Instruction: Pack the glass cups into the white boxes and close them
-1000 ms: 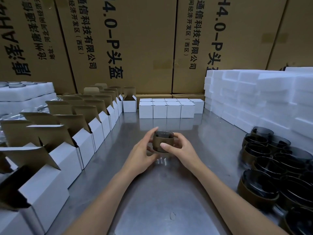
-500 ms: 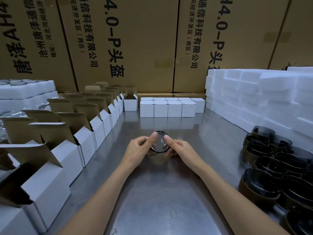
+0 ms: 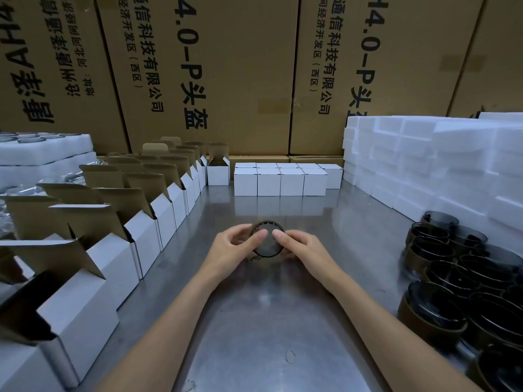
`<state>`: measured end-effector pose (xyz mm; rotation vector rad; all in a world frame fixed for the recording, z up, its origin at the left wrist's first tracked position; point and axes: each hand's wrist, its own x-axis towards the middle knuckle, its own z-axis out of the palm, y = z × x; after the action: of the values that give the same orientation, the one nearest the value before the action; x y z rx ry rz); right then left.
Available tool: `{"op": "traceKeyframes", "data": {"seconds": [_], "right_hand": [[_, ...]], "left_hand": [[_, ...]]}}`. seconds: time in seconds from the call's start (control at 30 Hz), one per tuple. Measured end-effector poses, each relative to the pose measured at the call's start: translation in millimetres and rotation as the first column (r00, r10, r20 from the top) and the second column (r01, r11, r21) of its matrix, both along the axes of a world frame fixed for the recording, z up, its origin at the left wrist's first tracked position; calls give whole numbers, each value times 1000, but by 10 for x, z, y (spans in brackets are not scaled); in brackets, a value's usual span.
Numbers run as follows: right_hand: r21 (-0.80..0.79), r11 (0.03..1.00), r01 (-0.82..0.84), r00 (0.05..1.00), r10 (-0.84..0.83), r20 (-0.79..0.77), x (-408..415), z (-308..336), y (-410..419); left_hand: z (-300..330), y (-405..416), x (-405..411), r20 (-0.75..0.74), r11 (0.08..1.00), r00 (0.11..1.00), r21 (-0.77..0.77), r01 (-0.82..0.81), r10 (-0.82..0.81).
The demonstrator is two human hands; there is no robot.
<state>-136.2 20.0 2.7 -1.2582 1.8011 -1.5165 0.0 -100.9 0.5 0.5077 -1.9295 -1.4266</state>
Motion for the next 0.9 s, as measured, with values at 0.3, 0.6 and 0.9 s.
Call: {"op": "traceKeyframes", "data": {"seconds": [0.3, 0.6, 0.9], "right_hand": [[-87, 994, -66, 996, 71, 56, -64, 6, -10], [-131, 991, -18, 1000, 16, -14, -67, -38, -36], [-117, 993, 26, 962, -57, -267, -14, -64, -31]], "left_hand": [[-25, -51, 10, -87, 992, 988, 14, 127, -125], [-59, -20, 1, 54, 920, 997, -391, -37, 62], [-84, 9, -19, -28, 844, 989, -517, -140, 147]]}}
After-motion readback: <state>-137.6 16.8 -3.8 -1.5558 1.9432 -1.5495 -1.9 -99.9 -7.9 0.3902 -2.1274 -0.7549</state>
